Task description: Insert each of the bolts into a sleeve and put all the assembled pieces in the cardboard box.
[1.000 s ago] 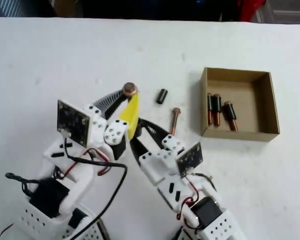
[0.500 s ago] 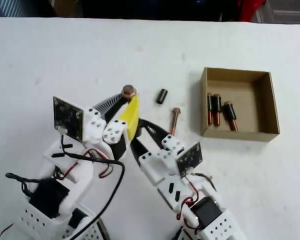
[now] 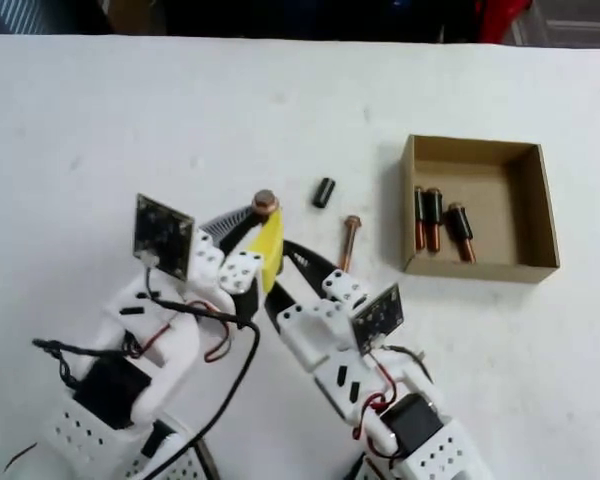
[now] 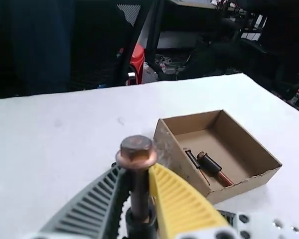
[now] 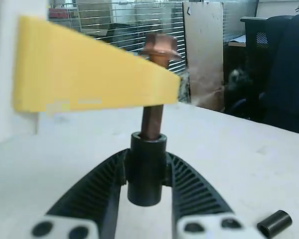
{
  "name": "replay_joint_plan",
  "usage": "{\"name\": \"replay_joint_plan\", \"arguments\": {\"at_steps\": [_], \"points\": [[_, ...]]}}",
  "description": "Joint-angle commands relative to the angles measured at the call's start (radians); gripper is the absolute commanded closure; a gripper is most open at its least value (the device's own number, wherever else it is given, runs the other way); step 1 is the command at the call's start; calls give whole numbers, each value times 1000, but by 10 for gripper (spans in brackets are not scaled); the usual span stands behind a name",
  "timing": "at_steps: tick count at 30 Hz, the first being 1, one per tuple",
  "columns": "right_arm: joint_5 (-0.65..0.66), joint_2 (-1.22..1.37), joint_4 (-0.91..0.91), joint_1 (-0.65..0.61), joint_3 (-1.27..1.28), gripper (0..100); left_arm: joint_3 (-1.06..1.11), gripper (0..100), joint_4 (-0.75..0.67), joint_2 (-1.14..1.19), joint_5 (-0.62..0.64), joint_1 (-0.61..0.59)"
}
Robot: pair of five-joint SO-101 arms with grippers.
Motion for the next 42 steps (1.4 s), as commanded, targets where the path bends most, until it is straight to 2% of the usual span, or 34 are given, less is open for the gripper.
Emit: {"name": "replay_joint_plan", "arguments": {"at_steps": [1, 7, 12, 17, 24, 33, 35, 42], "points": [[0, -15, -7, -2, 12, 981, 23, 976, 2, -19, 6, 7], [2, -15, -5, -1, 12, 981, 51, 974, 2, -19, 6, 7], [69, -15, -1, -1, 12, 981, 68, 973, 3, -19, 6, 7], [68, -15, -2, 1, 12, 981, 69, 973, 8, -19, 3, 7], [68, -15, -8, 7, 12, 981, 69, 973, 94, -19, 0, 7], [68, -15, -7, 10, 12, 981, 69, 971, 86, -19, -2, 7], [68, -15, -7, 10, 12, 981, 69, 941, 86, -19, -2, 7], [68, -15, -4, 10, 12, 981, 69, 745, 92, -19, -2, -1]]}}
